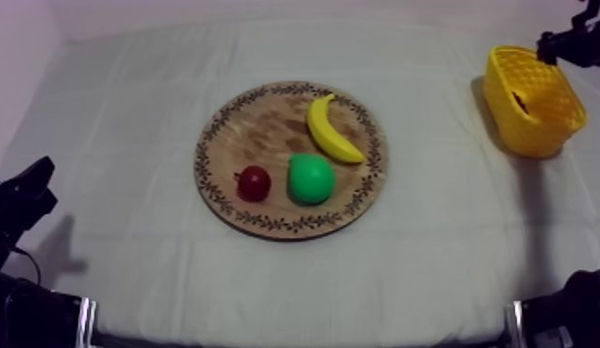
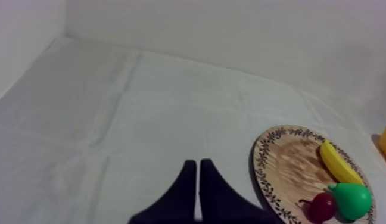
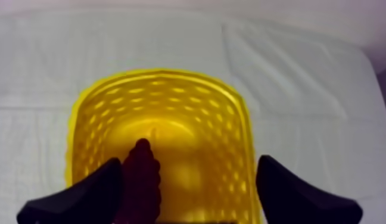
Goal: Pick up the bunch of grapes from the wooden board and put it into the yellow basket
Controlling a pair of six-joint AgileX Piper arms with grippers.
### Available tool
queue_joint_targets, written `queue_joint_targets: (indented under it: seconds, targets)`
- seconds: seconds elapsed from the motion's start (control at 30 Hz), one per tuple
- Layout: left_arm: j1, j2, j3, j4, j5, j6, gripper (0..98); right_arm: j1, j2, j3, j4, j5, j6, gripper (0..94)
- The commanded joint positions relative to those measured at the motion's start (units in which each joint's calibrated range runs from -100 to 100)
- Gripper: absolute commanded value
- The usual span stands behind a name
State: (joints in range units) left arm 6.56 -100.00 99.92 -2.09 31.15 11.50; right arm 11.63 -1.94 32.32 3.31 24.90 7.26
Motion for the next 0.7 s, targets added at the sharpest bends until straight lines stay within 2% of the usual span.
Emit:
queue_joint_targets:
  seconds: [0.0, 0.37, 0.67]
  targets:
    - [-0.01, 0.0, -0.04, 0.01, -0.03, 0.0, 0.1, -0.12, -5.92, 3.22, -0.06, -1.22, 0.11, 58.3]
    - [-0.01, 0.0, -0.04, 0.01, -0.03, 0.0, 0.1, -1.87, -27.85, 21.83, -1.27, -7.29, 2.59, 45.7]
    - [-0.01, 0.0, -0.04, 0.01, -0.03, 0.0, 0.1, -4.47, -45.37, 37.77, -1.92, -8.69, 3.18, 37.6]
